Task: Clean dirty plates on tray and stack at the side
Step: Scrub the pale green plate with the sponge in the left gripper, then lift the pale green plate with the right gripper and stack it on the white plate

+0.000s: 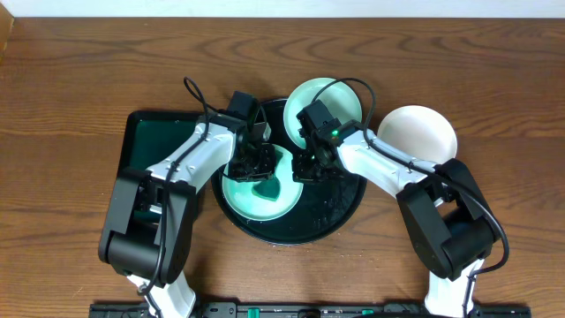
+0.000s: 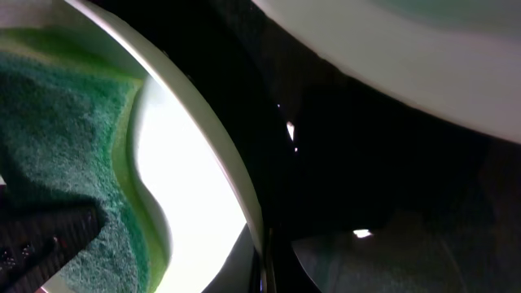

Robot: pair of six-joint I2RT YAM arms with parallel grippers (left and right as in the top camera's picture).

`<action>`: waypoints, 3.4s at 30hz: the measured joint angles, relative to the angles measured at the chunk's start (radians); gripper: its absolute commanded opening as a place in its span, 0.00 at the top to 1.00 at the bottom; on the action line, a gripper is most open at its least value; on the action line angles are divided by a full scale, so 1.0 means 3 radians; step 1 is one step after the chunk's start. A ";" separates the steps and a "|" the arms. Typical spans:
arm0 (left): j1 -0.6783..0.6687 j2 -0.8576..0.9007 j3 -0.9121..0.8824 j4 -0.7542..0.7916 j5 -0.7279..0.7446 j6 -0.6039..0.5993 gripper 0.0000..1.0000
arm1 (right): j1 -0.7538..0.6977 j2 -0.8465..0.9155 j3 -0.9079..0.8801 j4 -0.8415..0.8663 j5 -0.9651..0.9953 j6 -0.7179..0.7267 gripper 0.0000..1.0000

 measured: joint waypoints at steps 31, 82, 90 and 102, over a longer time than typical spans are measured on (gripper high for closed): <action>0.0092 0.0034 0.0173 -0.0220 -0.0579 -0.0768 0.93 | 0.0006 0.0011 0.0004 0.0036 -0.0027 0.0003 0.99; 0.0089 -0.0365 0.0501 -0.0375 -0.2159 -0.0529 0.93 | -0.0003 0.0013 0.0011 0.0034 -0.0004 -0.0013 0.99; 0.0960 -0.1002 0.0632 -0.0727 -0.1539 -0.0571 0.93 | 0.0008 0.0036 0.0328 -0.0390 0.0175 -0.0477 0.99; 0.1116 -0.0999 0.0632 -0.0828 -0.1380 -0.0577 0.93 | 0.1119 -0.0684 0.0584 -0.0965 0.3166 -0.1012 0.99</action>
